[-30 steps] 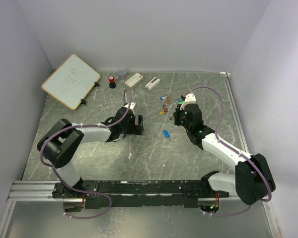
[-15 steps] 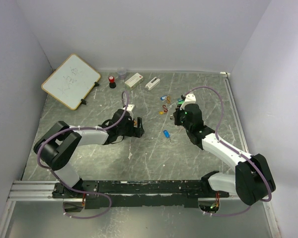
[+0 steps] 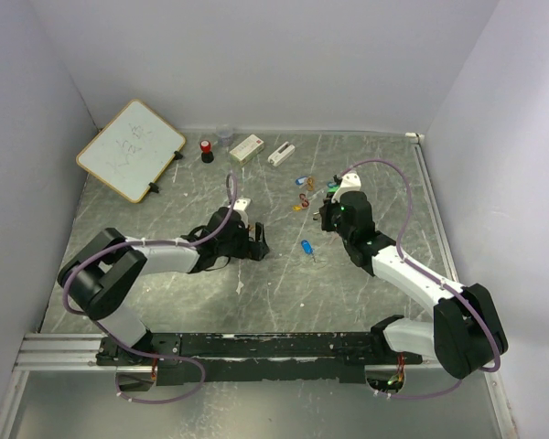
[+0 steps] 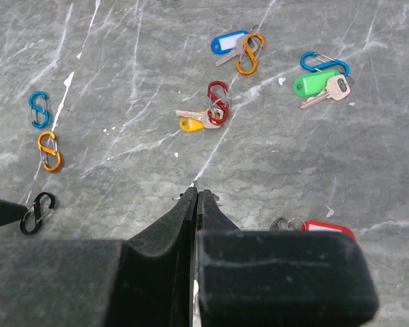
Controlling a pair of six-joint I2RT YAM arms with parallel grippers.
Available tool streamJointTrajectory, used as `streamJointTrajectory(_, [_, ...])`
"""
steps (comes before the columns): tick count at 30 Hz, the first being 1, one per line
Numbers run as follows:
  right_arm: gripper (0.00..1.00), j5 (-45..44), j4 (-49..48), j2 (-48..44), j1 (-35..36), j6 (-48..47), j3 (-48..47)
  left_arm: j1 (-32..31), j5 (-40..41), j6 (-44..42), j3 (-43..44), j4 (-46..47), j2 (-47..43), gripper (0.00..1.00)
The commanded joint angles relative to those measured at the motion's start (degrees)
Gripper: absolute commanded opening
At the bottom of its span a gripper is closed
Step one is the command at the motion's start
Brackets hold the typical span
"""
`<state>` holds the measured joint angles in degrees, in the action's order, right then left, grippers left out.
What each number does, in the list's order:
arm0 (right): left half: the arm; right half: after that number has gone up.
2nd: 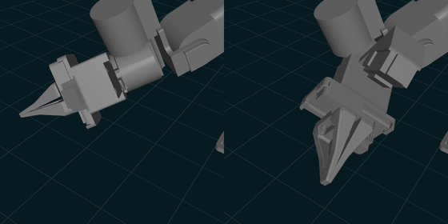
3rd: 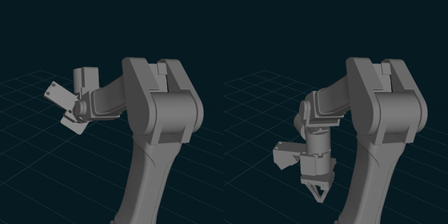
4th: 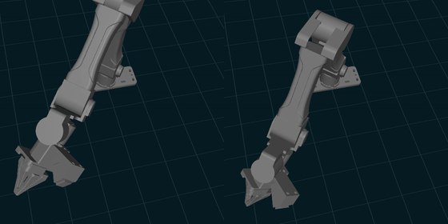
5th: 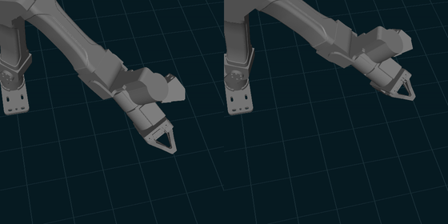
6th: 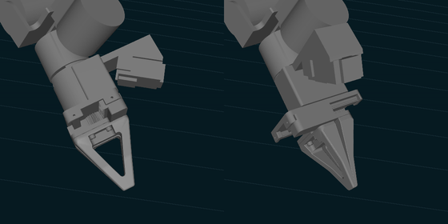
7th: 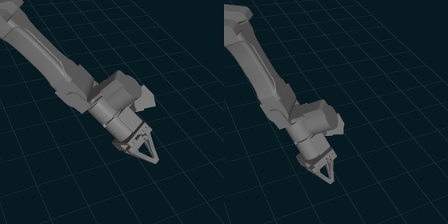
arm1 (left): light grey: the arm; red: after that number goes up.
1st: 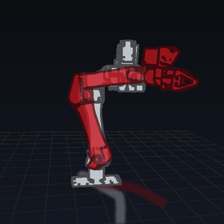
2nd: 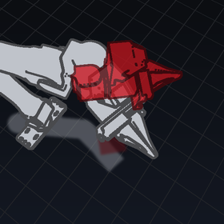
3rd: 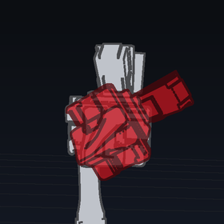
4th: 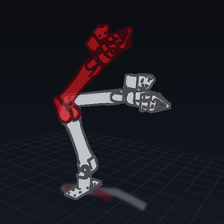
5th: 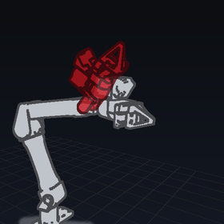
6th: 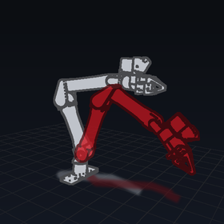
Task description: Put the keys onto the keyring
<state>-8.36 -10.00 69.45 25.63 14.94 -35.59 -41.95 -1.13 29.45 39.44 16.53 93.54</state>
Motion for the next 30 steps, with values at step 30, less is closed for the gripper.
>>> streamJointTrajectory(30, [0.00, -0.21, -1.01, -1.74, 0.30, -0.26, 0.17, -7.45, 23.48, 3.16, 4.48, -10.23, 3.36, 0.88])
